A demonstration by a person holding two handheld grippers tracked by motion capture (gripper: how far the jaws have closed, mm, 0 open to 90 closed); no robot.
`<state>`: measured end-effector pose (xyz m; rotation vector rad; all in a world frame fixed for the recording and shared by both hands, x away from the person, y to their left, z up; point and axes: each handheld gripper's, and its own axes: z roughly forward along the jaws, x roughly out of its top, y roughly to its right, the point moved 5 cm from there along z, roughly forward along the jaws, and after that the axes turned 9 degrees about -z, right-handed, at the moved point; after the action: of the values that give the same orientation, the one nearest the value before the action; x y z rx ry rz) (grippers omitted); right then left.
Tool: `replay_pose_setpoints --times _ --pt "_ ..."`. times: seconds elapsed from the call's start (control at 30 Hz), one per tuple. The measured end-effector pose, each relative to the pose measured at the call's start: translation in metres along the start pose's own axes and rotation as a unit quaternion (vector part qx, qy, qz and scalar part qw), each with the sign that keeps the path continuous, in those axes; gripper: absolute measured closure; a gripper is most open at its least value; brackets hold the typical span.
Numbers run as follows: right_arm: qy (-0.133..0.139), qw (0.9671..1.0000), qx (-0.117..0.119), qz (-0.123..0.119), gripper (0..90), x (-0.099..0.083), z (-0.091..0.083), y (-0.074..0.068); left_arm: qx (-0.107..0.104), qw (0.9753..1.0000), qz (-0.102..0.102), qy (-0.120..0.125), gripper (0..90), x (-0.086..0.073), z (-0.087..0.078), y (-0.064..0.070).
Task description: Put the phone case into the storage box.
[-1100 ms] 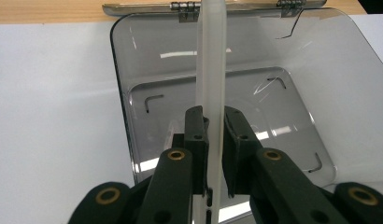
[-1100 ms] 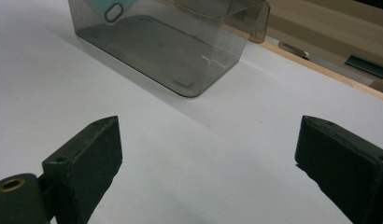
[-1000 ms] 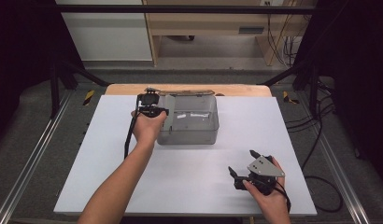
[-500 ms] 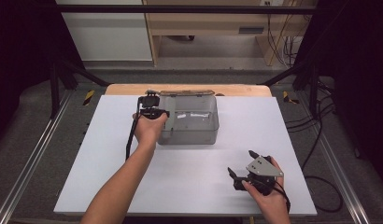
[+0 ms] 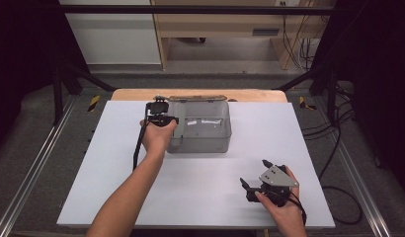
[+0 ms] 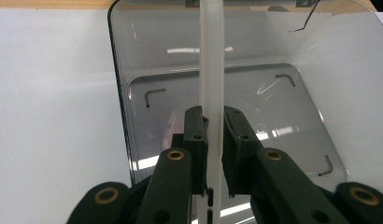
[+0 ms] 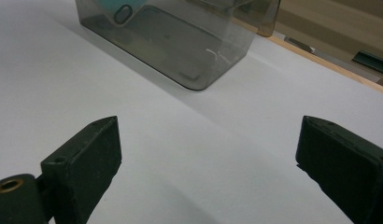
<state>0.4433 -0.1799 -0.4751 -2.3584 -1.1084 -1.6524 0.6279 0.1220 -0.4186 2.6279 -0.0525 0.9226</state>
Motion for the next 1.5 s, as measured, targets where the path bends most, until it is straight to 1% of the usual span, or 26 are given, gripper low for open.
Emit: replay_pose_setpoints --times 0.03,0.1,0.13,0.17,0.2,0.33,0.37,0.47,0.63,0.7,0.73,0.77,0.8,0.93,1.07,1.13,1.17,1.2,1.37,1.4,1.43,1.5 --pt "0.0 1.0 0.0 0.0 7.3 0.0 0.0 0.0 0.0 1.0 0.0 0.0 80.4 0.0 0.0 0.0" --pt "-0.002 1.0 0.001 0.001 7.3 0.0 0.0 -0.001 0.003 1.0 0.006 0.004 79.9 0.0 0.001 0.0" --pt "-0.001 1.0 0.001 0.0 7.3 0.0 0.0 0.0 0.008 0.9998 0.014 0.008 79.6 0.0 0.002 0.0" --pt "-0.001 1.0 0.001 0.0 7.3 0.0 0.0 0.0 0.008 0.9998 0.014 0.008 79.3 0.0 0.002 0.0" --pt "-0.002 1.0 0.002 -0.001 7.3 -0.001 0.001 -0.001 0.013 0.9997 0.019 0.013 78.9 0.0 0.003 0.0" --pt "-0.005 1.0 0.003 -0.002 7.3 -0.001 0.001 -0.001 0.011 0.9996 0.021 0.016 78.6 0.0 0.004 0.0" --pt "-0.006 1.0 0.003 -0.003 7.3 -0.001 0.001 -0.001 0.014 0.9995 0.024 0.017 78.3 0.0 0.005 -0.002" --pt "-0.007 1.0 0.005 -0.003 7.3 -0.001 0.002 -0.002 0.017 0.9994 0.023 0.018 77.6 0.001 0.006 -0.004" --pt "-0.01 0.9999 0.006 -0.003 7.3 -0.002 0.003 -0.002 0.018 0.9993 0.027 0.019 76.9 0.002 0.008 -0.005" --pt "-0.011 0.9999 0.007 -0.003 7.3 -0.002 0.003 -0.003 0.018 0.9991 0.031 0.021 76.5 0.002 0.01 -0.005" --pt "-0.012 0.9999 0.007 -0.004 7.2 -0.002 0.003 -0.003 0.02 0.9988 0.039 0.021 76.3 0.002 0.011 -0.005" --pt "-0.012 0.9999 0.007 -0.004 7.2 -0.002 0.003 -0.003 0.02 0.9988 0.039 0.021 76.3 0.002 0.011 -0.005" --pt "-0.014 0.9999 0.008 -0.005 7.2 -0.003 0.004 -0.003 0.016 0.9988 0.04 0.021 76.4 0.002 0.013 -0.005" --pt "-0.017 0.9998 0.009 -0.005 7.3 -0.003 0.004 -0.003 0.019 0.9986 0.046 0.021 75.7 0.002 0.015 -0.006" --pt "-0.019 0.9998 0.01 -0.004 7.2 -0.004 0.005 -0.004 0.02 0.9987 0.043 0.02 75.6 0.002 0.016 -0.007" --pt "-0.021 0.9997 0.011 -0.005 7.3 -0.004 0.005 -0.004 0.031 0.9982 0.048 0.018 74.7 0.002 0.016 -0.009" --pt "-0.021 0.9997 0.011 -0.005 7.3 -0.004 0.005 -0.004 0.031 0.9982 0.048 0.018 74.1 0.002 0.016 -0.009" --pt "-0.024 0.9996 0.012 -0.005 7.3 -0.005 0.005 -0.004 0.035 0.998 0.049 0.016 73.7 0.001 0.016 -0.01" --pt "-0.027 0.9995 0.013 -0.005 7.3 -0.006 0.006 -0.004 0.036 0.9983 0.046 0.01 73.4 0.002 0.017 -0.012" --pt "-0.028 0.9995 0.014 -0.006 7.3 -0.006 0.006 -0.004 0.035 0.9984 0.043 0.007 73.4 0.002 0.017 -0.013" --pt "-0.029 0.9995 0.014 -0.005 7.2 -0.006 0.007 -0.005 0.033 0.9987 0.039 0.007 73.4 0.003 0.017 -0.014" --pt "-0.03 0.9994 0.015 -0.005 7.2 -0.006 0.007 -0.005 0.03 0.9988 0.039 0.006 73.5 0.003 0.017 -0.014"
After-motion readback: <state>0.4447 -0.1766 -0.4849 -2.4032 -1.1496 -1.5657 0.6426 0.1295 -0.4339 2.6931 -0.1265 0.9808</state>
